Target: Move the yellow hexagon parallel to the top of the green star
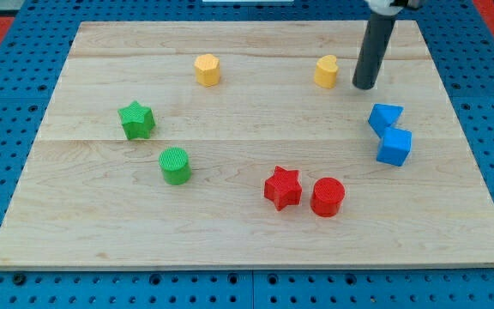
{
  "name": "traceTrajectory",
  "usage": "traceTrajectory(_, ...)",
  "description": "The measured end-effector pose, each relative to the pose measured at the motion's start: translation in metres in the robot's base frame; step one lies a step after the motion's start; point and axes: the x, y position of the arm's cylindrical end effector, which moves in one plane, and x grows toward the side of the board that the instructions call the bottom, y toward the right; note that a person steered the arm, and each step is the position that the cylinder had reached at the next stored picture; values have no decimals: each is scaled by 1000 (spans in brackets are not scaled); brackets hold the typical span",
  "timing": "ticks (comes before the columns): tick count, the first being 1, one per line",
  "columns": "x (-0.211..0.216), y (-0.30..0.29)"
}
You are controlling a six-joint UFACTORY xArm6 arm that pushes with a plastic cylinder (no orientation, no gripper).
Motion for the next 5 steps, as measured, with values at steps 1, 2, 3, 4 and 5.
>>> traceTrajectory(1, -33, -26)
traceTrajectory(2, -52, -37)
traceTrajectory(3, -107, -76)
traceTrajectory(4, -93, -128)
traceTrajectory(5, -47, -151)
